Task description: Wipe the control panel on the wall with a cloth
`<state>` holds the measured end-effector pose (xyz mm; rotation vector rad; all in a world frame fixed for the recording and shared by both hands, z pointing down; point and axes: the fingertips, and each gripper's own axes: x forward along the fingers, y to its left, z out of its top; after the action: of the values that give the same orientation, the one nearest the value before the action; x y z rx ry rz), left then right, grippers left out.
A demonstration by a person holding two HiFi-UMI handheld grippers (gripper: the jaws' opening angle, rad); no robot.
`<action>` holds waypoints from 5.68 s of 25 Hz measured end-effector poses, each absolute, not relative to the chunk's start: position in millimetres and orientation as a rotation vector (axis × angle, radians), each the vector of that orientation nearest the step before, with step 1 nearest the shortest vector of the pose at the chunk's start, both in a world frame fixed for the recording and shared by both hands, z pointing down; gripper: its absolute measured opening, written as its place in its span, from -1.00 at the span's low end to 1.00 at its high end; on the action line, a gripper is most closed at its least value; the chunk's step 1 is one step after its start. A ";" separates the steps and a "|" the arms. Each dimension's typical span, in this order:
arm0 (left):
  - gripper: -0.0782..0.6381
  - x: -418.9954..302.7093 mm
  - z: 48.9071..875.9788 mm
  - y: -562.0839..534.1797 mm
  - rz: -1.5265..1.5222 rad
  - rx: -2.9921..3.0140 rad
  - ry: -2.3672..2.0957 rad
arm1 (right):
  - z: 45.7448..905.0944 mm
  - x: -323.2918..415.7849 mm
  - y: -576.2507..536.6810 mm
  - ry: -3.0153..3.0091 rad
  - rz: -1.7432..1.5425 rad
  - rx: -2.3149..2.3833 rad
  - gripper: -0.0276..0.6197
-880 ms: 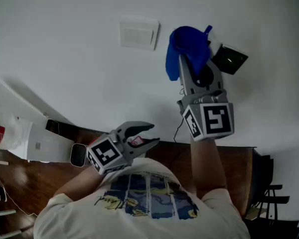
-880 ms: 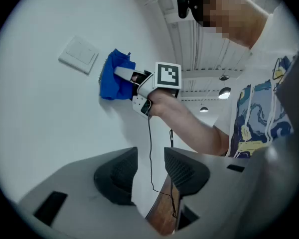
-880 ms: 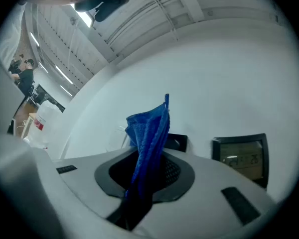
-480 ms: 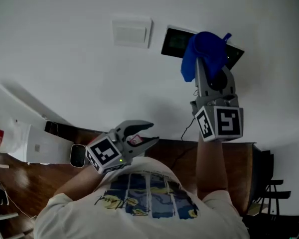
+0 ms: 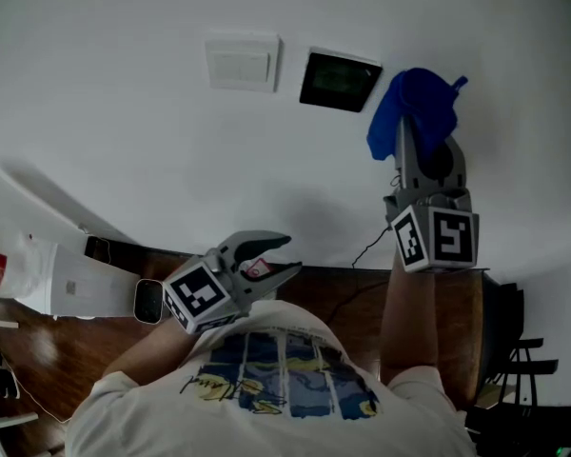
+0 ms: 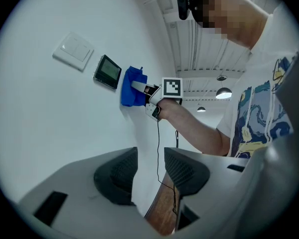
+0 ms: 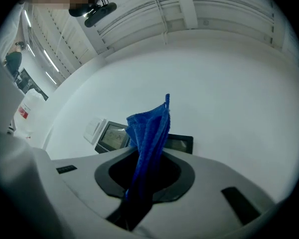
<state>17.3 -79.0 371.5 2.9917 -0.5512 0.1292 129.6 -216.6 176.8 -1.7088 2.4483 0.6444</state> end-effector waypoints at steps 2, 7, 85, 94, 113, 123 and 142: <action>-0.38 19.4 371.8 -78.2 0.134 2.994 -0.541 | 177.0 142.4 -217.0 2.430 0.637 -1.740 -0.65; -0.38 24.2 373.9 -76.2 0.142 3.005 -0.521 | 179.1 178.9 -219.8 2.372 0.618 -1.827 -0.65; -0.38 29.9 372.1 -78.9 0.133 2.987 -0.518 | 168.0 235.0 -214.0 2.275 0.637 -1.943 -0.65; -0.38 31.5 369.4 -76.0 0.126 2.990 -0.507 | 174.5 238.5 -205.6 2.283 0.612 -1.933 -0.65; -0.38 17.0 356.3 -93.5 0.028 2.994 -0.618 | 254.9 218.3 -104.2 2.453 0.427 -1.892 -0.65; -0.38 13.8 349.7 -102.8 0.000 3.004 -0.672 | 280.7 208.1 -93.5 2.512 0.337 -1.853 -0.65; -0.38 8.6 349.2 -103.6 0.005 2.999 -0.680 | 278.6 202.2 -99.1 2.519 0.336 -1.842 -0.65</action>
<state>8.6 -103.6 349.2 2.9989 -0.6799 0.0049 202.2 -99.1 278.6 -1.8419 2.5188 0.3365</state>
